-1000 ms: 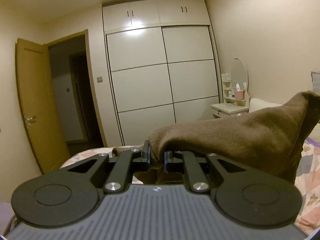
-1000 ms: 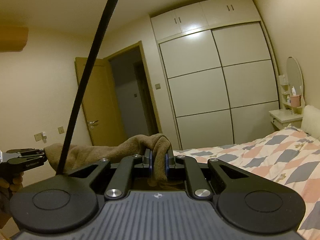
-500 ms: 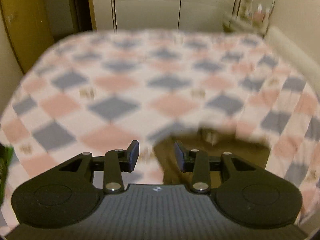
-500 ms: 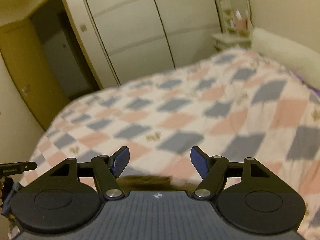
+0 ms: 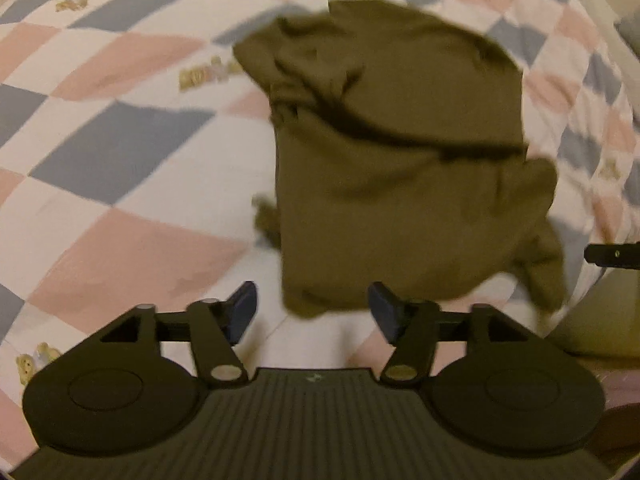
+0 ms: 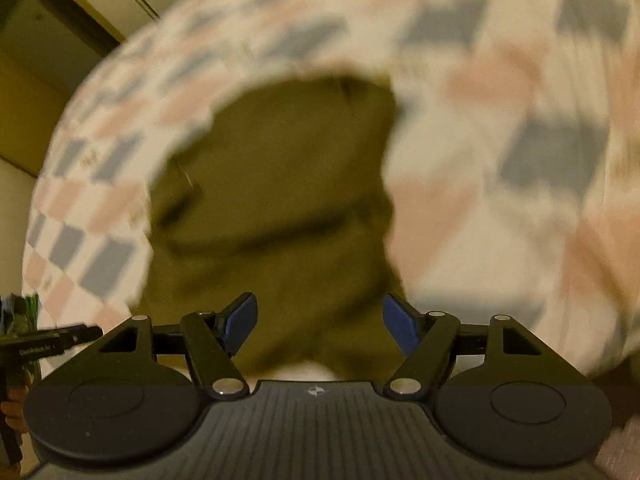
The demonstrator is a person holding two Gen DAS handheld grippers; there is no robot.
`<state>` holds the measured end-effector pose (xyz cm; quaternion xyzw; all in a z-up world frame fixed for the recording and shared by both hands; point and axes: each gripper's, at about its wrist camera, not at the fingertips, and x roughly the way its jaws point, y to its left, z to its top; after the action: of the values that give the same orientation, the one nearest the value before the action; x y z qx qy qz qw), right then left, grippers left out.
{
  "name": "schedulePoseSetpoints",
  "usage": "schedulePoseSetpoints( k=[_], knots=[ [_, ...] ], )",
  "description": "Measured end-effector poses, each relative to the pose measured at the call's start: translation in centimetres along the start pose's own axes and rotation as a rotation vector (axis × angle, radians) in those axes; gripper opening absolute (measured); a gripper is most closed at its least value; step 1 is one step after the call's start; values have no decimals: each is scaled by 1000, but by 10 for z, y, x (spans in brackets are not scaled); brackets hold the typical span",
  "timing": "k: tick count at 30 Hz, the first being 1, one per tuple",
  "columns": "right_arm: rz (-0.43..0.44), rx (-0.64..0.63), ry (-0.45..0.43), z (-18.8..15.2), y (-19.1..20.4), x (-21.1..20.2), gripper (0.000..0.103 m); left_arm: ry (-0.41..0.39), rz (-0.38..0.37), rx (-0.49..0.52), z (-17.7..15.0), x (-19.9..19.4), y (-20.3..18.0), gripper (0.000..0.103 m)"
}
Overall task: Fold clothes
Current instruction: 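Lay the shirt down on the quilt and open both grippers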
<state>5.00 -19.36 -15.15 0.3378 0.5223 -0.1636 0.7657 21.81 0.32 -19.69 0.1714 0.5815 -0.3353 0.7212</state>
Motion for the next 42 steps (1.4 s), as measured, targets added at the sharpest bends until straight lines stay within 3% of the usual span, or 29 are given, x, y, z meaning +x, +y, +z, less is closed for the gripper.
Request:
schedulePoseSetpoints(
  k=[5, 6, 8, 9, 11, 12, 13, 14, 15, 17, 20, 24, 26, 27, 28, 29, 30, 31, 33, 36, 39, 41, 42],
  knots=[
    [-41, 45, 75, -45, -29, 30, 81, -14, -5, 63, -10, 23, -13, 59],
    [-40, 50, 73, -49, -33, 35, 85, -10, -2, 72, -9, 29, -16, 53],
    [-36, 60, 63, -55, -40, 44, 86, -3, 5, 88, -7, 42, -22, 29],
    [-33, 65, 55, -57, -42, 50, 85, -1, 7, 92, -5, 45, -24, 12],
    [-6, 82, 30, -58, -47, 60, 82, -7, 5, 84, 0, 43, -28, 8],
    [18, 89, 25, -56, -49, 65, 60, -21, -4, 71, 2, 34, -28, 7],
    [47, 100, 42, -54, -51, 69, 20, -42, -20, 54, 5, 21, -27, 7],
    [67, 101, 60, -50, -51, 68, 6, -65, -36, 35, 6, 6, -25, 7],
    [87, 101, 78, -46, -50, 66, 4, -93, -52, 14, 6, -11, -22, 7],
    [143, 58, 48, -36, -48, 40, 4, -153, -73, -27, 3, -51, -17, 5],
    [221, 13, 3, -22, -51, -16, 4, -173, -23, -69, -17, -90, -16, 0],
    [233, -54, -1, -23, -64, -68, 4, -16, 113, -115, -54, -73, -19, 0],
    [220, -55, 71, -34, -73, -63, 4, 13, 83, -155, -64, -62, -26, 0],
    [191, -57, 127, -39, -76, -54, 11, 16, 55, -174, -68, -59, -30, 4],
    [125, -62, 161, -44, -75, -45, 23, 12, 43, -173, -69, -55, -35, 17],
    [54, -68, 192, -48, -74, -35, 27, 3, 43, -155, -68, -51, -42, 26],
    [47, -75, 187, -51, -72, -33, 33, -7, 43, -138, -67, -47, -48, 35],
    [48, -82, 177, -53, -70, -32, 46, -9, 47, -122, -65, -41, -53, 35],
    [64, -79, 128, -51, -65, -31, 55, 0, 62, -92, -61, -23, -58, 33],
    [61, -141, 79, -46, -50, -17, 54, -4, 67, -23, -54, 3, -63, 31],
    [67, -216, 30, -48, -34, 10, 53, -8, 74, 28, -46, 18, -59, 12],
    [81, -257, 53, -51, -26, 37, 43, -12, 82, 61, -40, 26, -55, 8],
    [44, -274, 91, -51, -21, 51, 30, -14, 85, 78, -36, 30, -54, 8]
  ],
)
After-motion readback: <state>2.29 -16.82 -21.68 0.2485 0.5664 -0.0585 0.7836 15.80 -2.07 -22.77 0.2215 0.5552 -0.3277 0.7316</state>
